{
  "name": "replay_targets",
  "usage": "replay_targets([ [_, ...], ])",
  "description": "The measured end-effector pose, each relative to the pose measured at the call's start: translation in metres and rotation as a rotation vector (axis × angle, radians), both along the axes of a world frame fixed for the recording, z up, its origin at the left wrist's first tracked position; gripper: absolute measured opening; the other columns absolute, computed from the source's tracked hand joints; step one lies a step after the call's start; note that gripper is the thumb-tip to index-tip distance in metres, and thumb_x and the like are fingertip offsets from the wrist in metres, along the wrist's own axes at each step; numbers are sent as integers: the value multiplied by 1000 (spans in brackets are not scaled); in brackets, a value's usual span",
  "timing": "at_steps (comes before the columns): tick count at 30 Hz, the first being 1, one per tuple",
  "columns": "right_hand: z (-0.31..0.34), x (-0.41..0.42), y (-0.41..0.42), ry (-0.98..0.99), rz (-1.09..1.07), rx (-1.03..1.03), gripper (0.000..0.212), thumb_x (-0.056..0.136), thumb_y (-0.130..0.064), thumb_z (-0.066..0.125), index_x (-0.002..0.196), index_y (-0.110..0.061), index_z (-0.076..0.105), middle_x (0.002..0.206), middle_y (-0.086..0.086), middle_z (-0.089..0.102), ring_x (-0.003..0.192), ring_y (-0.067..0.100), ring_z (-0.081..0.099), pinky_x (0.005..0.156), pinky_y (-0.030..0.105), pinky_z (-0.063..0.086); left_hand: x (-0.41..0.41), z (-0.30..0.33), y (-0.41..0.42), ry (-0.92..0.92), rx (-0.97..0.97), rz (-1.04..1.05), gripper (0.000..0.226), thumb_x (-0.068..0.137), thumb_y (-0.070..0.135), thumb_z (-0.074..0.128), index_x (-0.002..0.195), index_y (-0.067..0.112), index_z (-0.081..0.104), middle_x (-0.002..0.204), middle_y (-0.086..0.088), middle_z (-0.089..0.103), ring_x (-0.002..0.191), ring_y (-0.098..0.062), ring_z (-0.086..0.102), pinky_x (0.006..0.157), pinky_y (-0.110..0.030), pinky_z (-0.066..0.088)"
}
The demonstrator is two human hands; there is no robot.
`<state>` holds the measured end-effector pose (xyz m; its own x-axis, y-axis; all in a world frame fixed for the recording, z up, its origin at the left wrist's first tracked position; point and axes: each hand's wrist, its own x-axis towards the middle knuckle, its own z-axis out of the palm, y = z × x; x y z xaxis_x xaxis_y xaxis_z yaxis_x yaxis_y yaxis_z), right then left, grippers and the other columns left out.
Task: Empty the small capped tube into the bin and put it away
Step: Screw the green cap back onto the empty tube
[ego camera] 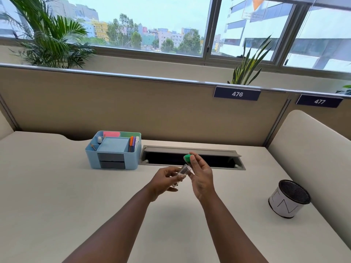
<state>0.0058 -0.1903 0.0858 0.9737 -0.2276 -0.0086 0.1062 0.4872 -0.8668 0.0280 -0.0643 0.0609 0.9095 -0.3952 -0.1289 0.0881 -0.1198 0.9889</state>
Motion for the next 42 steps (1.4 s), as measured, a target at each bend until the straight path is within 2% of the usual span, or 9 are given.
replay_targets([
  [6, -3, -2, 1, -52, -3, 23, 12, 87, -4, 53, 82, -13, 60, 79, 3, 70, 80, 17, 64, 76, 31, 51, 0, 1, -1, 6, -70, 48, 14, 84, 24, 60, 96, 31, 61, 86, -2, 62, 81, -14, 59, 54, -18, 55],
  [9, -5, -2, -2, -42, 22, -75, 10, 87, -5, 54, 91, -11, 60, 90, 12, 64, 85, 22, 61, 83, 34, 50, 2, 4, 1, 0, -65, 44, 23, 86, 23, 58, 109, 18, 60, 84, -3, 61, 78, -14, 59, 58, -20, 57],
  [11, -6, -1, -7, -12, 68, -224, 19, 89, -7, 53, 106, -8, 61, 100, 13, 63, 92, 21, 60, 88, 37, 48, 3, 7, 4, 10, -68, 37, 27, 87, 21, 57, 113, 14, 58, 83, -5, 60, 75, -14, 61, 57, -20, 58],
  [16, 2, 0, -24, 1, 245, -529, 28, 89, -5, 52, 116, -3, 59, 105, 9, 64, 87, 8, 61, 72, 16, 54, 2, 14, 11, 19, -26, -28, 17, 86, 18, 58, 103, 17, 62, 79, -5, 57, 60, -12, 55, 49, -20, 56],
  [22, 8, 1, -35, 40, 242, -690, 26, 84, -5, 60, 109, 3, 63, 97, 14, 64, 79, 14, 62, 67, 13, 56, 3, 19, 9, -115, 123, -25, 30, 81, 16, 65, 110, 9, 63, 72, -1, 51, 54, -11, 48, 42, -15, 50],
  [29, 2, -2, -36, 104, 178, -670, 24, 81, -9, 65, 101, 3, 67, 85, 13, 68, 69, 11, 65, 59, 14, 57, -1, 15, 3, -154, 148, -7, 25, 78, 16, 68, 101, 5, 66, 84, -3, 50, 58, -14, 52, 45, -19, 53],
  [35, 3, -3, -35, 154, 205, -617, 20, 80, -13, 67, 93, 2, 68, 79, 11, 66, 67, 13, 63, 56, 16, 56, -1, 11, 2, -191, 164, 77, 37, 73, 9, 72, 109, 4, 62, 92, -6, 55, 75, -16, 60, 55, -21, 56],
  [38, 4, -2, -30, 152, 213, -605, 20, 80, -13, 67, 91, 3, 66, 79, 12, 65, 66, 14, 62, 53, 17, 56, 0, 11, 4, -199, 154, 102, 39, 73, 8, 73, 110, 4, 61, 91, -7, 56, 73, -14, 60, 58, -23, 56],
  [42, 7, -1, -30, 99, 286, -624, 24, 80, -1, 64, 102, 8, 63, 87, 14, 65, 71, 14, 64, 63, 15, 58, 0, 14, 14, -112, 127, -42, 27, 80, 15, 65, 106, 7, 66, 80, -1, 57, 60, -12, 54, 48, -18, 54],
])
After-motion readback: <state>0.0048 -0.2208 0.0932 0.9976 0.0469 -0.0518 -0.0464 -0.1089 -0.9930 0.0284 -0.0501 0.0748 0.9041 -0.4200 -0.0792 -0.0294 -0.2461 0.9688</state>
